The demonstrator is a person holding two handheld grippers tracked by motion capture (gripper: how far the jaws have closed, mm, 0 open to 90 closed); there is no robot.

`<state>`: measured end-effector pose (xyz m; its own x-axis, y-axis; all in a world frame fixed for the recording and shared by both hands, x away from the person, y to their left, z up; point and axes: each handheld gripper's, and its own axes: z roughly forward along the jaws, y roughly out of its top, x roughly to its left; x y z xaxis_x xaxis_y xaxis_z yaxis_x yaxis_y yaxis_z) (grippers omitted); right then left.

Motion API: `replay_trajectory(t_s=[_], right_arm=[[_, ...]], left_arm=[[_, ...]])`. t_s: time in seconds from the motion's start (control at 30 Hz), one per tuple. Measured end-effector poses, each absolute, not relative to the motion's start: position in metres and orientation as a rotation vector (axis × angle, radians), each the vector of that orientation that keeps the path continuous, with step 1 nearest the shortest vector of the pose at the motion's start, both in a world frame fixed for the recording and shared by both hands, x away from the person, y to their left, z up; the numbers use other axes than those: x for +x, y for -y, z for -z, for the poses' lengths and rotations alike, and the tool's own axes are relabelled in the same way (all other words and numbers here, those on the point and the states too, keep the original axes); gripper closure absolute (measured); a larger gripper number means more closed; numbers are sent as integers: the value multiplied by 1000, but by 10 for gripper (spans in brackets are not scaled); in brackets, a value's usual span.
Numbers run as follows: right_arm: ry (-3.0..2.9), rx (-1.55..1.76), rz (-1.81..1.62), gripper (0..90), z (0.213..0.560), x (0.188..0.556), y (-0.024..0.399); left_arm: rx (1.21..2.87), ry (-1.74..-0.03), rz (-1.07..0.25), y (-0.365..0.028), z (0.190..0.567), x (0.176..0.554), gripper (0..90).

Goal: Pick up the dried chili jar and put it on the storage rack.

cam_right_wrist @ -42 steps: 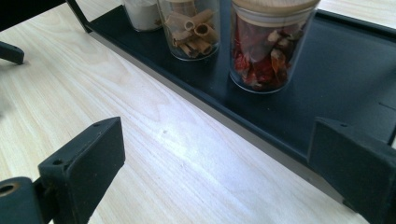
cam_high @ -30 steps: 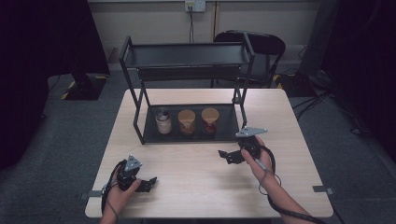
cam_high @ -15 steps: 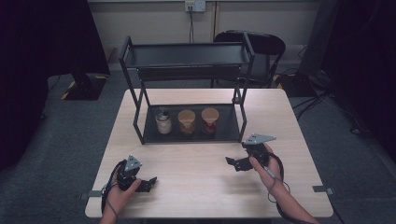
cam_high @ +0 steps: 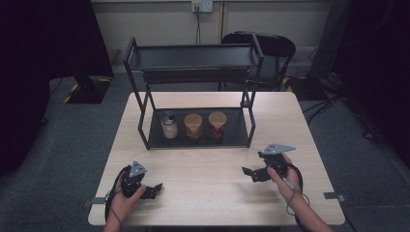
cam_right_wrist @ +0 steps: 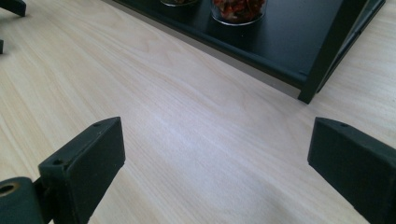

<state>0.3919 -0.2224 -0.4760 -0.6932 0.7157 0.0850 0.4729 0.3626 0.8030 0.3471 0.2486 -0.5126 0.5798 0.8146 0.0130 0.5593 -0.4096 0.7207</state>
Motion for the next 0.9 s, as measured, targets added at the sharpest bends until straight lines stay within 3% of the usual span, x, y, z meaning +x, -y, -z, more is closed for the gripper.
replay_trajectory(t_s=[0.9], right_arm=[[-2337, 1108, -1234, 28, 486, 373, 263]], left_arm=[[2126, -1089, -480, -249, 513, 347, 1]])
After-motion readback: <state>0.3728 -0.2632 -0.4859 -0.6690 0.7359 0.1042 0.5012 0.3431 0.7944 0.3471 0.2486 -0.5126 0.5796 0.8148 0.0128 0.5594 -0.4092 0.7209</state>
